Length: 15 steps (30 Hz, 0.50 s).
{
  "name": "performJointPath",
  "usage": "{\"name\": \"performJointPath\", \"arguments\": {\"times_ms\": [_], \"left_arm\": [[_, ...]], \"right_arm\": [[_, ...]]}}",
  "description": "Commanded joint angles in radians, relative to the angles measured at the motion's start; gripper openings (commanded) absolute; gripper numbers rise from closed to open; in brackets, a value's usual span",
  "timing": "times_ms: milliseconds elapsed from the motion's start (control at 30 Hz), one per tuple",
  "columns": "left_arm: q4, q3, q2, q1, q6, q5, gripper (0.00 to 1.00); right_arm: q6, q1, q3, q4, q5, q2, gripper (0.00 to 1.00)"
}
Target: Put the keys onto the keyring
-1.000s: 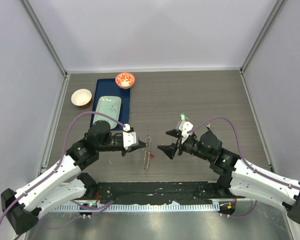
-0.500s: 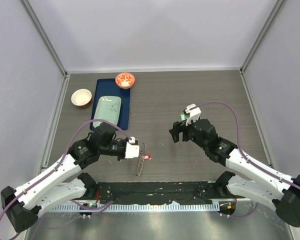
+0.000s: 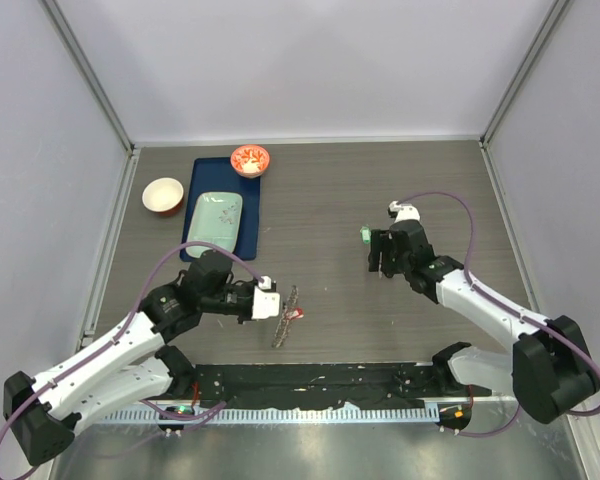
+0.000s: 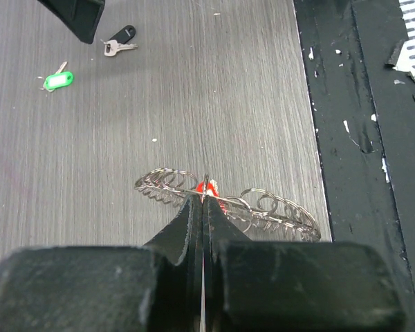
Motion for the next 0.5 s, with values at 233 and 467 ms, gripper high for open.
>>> {"name": "performJointPath", "arguments": {"times_ms": [233,467], "left_arm": [[0.094,-0.004,-0.027,-0.002,-0.029,-0.036,0.00],[0.095,-0.004,-0.025,-0.002,-0.029,-0.036,0.00]], "right_arm": [[0.154,-0.048,-0.027,0.163,0.110,0.089,0.53],[0.229,-0.042,-0.016,0.172,0.198,0.156,0.45]]}}
